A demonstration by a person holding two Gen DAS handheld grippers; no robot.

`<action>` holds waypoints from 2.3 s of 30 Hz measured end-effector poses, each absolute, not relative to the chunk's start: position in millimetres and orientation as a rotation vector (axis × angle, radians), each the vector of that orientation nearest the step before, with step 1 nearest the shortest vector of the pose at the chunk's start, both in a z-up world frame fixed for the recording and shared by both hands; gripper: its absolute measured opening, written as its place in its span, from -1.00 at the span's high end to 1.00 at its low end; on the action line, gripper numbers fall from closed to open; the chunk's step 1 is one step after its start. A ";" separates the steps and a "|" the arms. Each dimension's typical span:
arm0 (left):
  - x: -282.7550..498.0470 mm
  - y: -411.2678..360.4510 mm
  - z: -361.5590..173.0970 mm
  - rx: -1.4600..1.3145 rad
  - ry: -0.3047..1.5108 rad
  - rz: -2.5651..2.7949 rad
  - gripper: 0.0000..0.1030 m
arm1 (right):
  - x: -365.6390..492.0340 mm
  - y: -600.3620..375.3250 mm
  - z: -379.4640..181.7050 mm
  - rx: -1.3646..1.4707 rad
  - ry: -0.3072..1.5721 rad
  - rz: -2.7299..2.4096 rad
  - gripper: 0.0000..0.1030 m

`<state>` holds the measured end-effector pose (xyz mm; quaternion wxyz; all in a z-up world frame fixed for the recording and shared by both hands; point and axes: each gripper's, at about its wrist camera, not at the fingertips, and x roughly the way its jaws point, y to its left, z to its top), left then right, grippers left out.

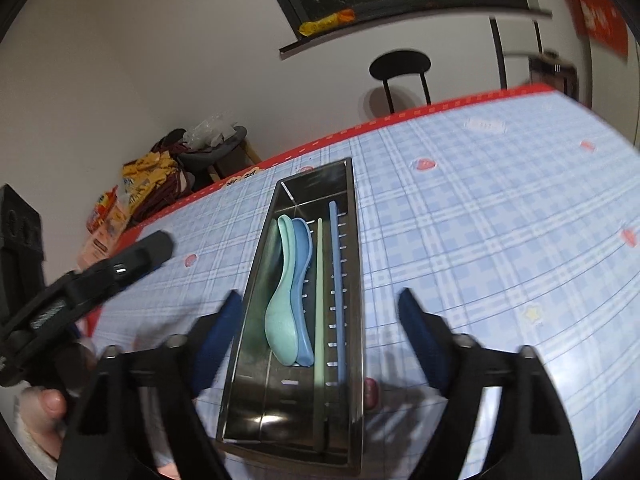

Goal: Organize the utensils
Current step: 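Lower the spoon and chopstick into the caddy and open both tools, then move both tools back over the remaining utensils, then close the right tool on the beige spoon handle and lift it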

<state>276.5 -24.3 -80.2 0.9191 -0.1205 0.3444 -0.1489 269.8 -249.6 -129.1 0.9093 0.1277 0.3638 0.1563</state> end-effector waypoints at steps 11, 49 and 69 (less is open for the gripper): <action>203.0 7.6 -55.0 -0.087 0.666 -0.220 -0.88 | 225.5 -225.1 -100.3 0.105 0.729 0.340 -0.88; 29.3 44.2 -149.9 -0.130 0.923 -0.114 -0.89 | 51.5 -276.3 -150.4 -0.202 0.877 0.500 -0.42; 25.4 35.7 -141.3 -0.112 0.875 -0.189 -0.89 | 35.7 -286.2 -184.3 0.467 1.070 0.383 0.01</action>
